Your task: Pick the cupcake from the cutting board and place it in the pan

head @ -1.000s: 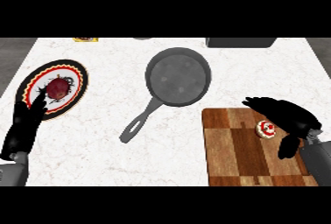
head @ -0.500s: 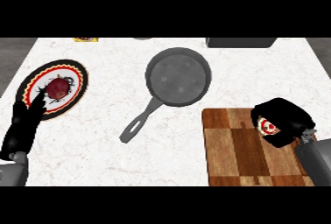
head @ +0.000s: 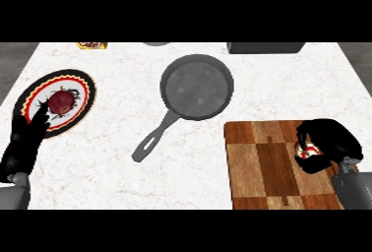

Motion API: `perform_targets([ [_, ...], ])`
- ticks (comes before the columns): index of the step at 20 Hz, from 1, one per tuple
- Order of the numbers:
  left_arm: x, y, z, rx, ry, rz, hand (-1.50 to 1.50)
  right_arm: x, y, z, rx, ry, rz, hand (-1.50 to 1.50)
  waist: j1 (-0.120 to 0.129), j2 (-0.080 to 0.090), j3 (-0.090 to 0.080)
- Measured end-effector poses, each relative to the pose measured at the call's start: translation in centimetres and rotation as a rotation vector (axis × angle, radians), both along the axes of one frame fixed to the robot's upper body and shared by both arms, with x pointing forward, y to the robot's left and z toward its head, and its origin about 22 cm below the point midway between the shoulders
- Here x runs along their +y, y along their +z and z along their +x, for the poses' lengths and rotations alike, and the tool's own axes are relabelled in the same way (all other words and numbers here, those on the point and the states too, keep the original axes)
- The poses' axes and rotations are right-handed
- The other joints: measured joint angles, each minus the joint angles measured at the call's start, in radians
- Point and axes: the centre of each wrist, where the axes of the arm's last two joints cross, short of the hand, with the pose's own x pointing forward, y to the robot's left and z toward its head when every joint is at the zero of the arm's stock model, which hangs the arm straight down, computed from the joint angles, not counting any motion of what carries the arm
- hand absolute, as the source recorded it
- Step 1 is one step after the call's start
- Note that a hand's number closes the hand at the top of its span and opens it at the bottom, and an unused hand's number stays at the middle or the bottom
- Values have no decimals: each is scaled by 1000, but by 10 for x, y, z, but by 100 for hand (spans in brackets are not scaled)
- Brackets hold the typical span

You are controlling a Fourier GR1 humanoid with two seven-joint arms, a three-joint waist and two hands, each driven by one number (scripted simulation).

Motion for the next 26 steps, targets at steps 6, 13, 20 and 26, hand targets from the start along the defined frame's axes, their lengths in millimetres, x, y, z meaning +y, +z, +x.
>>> perform_targets([
  [6,7,5,5,4,-2,-10,0,2,17,-20,-134,-159,67,150,2,3,3],
  [13,4,-3,1,1,-4,-7,0,33,65,-31,-505,-97,208,150,6,2,3],
  [20,-6,1,6,-3,-18,-3,0,73,95,-16,-591,-77,309,150,18,6,4],
  [26,-8,4,10,-8,-31,-3,0,109,99,34,-587,-108,419,150,28,9,4],
])
